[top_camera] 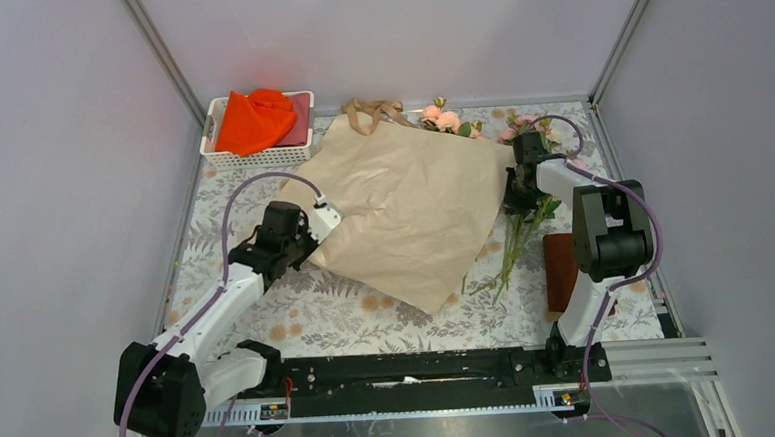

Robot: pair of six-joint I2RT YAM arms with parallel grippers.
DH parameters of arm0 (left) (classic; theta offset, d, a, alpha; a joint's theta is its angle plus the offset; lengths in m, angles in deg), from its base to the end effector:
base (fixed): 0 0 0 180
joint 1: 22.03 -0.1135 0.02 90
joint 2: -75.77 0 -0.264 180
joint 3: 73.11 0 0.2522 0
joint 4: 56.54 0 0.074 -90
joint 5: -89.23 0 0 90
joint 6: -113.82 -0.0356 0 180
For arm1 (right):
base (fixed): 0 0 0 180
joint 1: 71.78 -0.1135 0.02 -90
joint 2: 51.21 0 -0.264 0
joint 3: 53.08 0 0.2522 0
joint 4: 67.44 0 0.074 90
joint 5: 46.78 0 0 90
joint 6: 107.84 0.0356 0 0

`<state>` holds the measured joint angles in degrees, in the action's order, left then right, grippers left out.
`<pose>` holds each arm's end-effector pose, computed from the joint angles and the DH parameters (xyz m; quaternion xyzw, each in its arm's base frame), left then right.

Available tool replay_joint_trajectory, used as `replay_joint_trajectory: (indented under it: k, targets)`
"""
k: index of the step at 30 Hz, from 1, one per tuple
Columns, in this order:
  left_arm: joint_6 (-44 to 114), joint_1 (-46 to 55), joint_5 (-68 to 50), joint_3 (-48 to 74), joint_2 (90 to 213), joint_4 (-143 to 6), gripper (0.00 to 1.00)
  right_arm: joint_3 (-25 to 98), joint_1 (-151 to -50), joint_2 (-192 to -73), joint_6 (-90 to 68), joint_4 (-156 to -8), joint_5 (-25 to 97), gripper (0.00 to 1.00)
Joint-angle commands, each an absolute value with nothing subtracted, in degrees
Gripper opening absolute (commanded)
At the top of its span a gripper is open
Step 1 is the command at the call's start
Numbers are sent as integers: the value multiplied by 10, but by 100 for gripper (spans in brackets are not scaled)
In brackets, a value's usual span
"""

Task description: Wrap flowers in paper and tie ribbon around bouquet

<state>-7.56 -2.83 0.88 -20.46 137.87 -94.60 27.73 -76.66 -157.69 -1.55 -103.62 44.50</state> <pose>0.2074 -0.0711 0.2246 0.3934 0.8449 0.0518 0.3589 0.3726 0.0310 0.1608 0.0991 0.9648 0.0340 0.2410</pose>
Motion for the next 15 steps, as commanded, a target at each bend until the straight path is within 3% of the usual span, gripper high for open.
replay_joint_trajectory:
  k: [1,10,15]
  targets:
    - [-141,-24,-41,-247,1391,-961,0,320,-767,-1546,-27,-1070,529,0]
    - [-170,-19,-54,-275,1428,-951,0,369,-767,-1414,-37,-1117,669,0]
    - [-197,-8,-89,-292,1424,-960,3,386,-795,-1336,-30,-1105,680,0]
